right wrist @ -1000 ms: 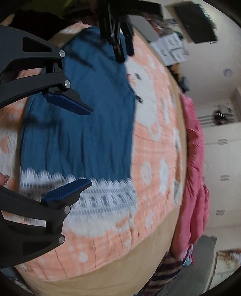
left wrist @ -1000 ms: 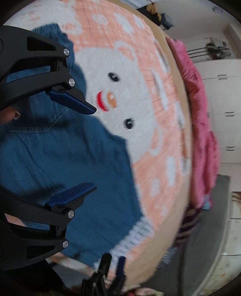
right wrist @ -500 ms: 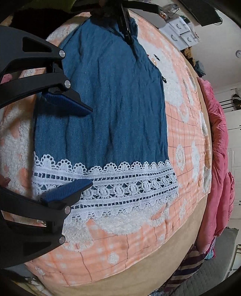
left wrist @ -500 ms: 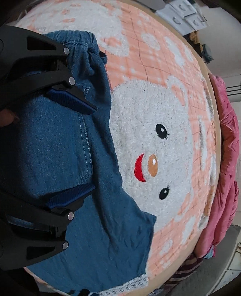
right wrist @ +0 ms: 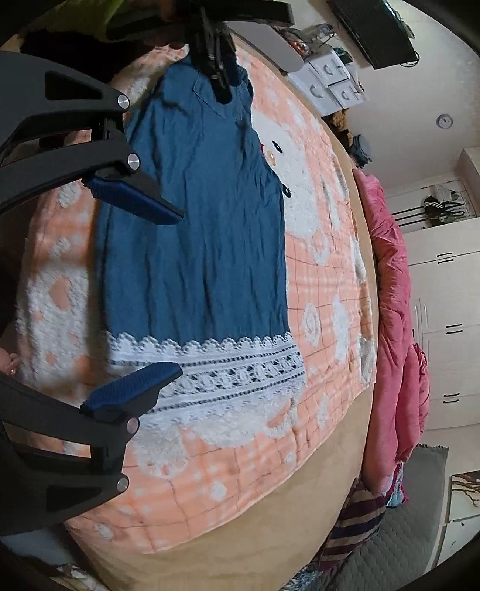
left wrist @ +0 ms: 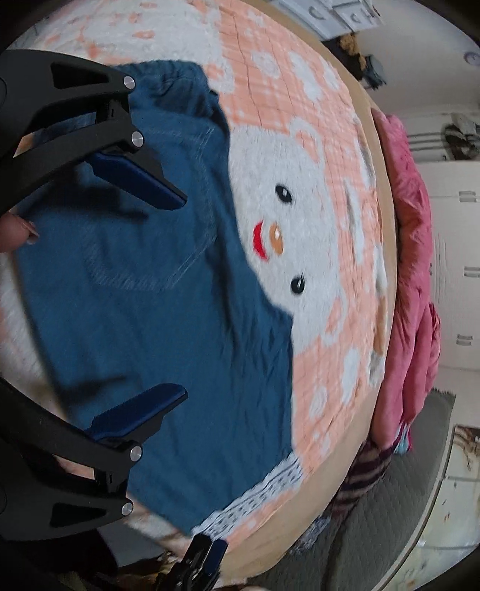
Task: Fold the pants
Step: 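Release both grippers and smooth the pants flat on the blanket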
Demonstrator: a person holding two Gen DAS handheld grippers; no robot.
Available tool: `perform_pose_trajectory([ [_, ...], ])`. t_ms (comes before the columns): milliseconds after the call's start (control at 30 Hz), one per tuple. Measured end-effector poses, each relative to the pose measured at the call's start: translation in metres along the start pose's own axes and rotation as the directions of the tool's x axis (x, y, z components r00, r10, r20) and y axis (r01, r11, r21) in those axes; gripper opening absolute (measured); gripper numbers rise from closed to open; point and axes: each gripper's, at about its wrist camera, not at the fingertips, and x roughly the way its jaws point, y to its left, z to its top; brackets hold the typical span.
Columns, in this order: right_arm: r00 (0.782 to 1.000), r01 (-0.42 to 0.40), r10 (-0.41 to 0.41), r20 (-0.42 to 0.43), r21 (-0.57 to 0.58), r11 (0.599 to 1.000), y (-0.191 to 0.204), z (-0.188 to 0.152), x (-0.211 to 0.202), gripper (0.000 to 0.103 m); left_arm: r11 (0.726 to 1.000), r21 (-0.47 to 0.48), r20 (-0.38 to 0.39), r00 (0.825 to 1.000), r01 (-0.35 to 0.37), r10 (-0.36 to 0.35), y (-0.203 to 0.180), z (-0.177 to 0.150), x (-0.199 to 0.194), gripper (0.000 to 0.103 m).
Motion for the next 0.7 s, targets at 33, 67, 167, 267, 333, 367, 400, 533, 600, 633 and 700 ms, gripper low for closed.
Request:
perform_pose_trajectory([
  [33,1.0,0.004,-0.004,-0.005,0.006,1.0,0.001,-0.002,0.0,0.076,1.0,0.01,-0.002,1.0,0.004,-0.004,-0.004,-0.004,-0.001,0.089],
  [67,1.0,0.015,-0.015,-0.017,0.013,1.0,0.002,-0.005,0.001,0.076,1.0,0.021,-0.005,1.0,0.01,-0.009,-0.009,-0.008,-0.002,0.089],
  [167,0.998,0.034,-0.033,-0.055,0.021,0.999,0.004,-0.011,0.006,0.076,0.998,0.05,-0.027,0.999,0.023,-0.022,-0.019,-0.018,-0.001,0.089],
  [267,0.992,0.065,-0.06,-0.114,0.043,0.997,0.001,-0.018,0.016,0.076,0.997,0.067,-0.061,0.998,0.031,-0.027,-0.026,-0.029,0.004,0.089],
  [333,0.985,0.073,-0.062,-0.16,0.062,0.995,-0.004,-0.023,0.024,0.076,0.996,0.06,-0.103,0.993,0.06,-0.053,-0.025,-0.035,0.014,0.089],
  [367,0.984,0.073,-0.062,-0.17,0.063,0.995,-0.004,-0.024,0.026,0.076,0.997,0.063,-0.132,0.99,0.048,-0.04,-0.024,-0.039,0.023,0.089],
  [400,0.983,0.074,-0.062,-0.171,0.06,0.995,-0.004,-0.024,0.025,0.076,0.997,0.07,-0.142,0.989,0.039,-0.029,-0.024,-0.041,0.028,0.089],
  [533,0.986,0.062,-0.05,-0.159,0.069,0.996,-0.005,-0.025,0.021,0.076,0.995,0.098,-0.131,0.991,0.014,-0.001,-0.029,-0.041,0.026,0.09],
  [600,0.994,0.029,-0.017,-0.112,0.102,0.994,-0.009,-0.024,0.009,0.076,0.996,0.086,-0.116,0.993,0.029,-0.019,-0.029,-0.04,0.019,0.09],
  [633,0.996,0.014,-0.004,-0.084,0.118,0.993,-0.012,-0.023,0.003,0.076,0.996,0.078,-0.107,0.994,0.046,-0.037,-0.028,-0.039,0.013,0.09],
  [700,1.0,0.012,-0.008,-0.028,0.154,0.988,-0.02,-0.022,-0.011,0.091,0.995,0.069,-0.087,0.994,0.069,-0.063,-0.03,-0.037,0.003,0.09],
])
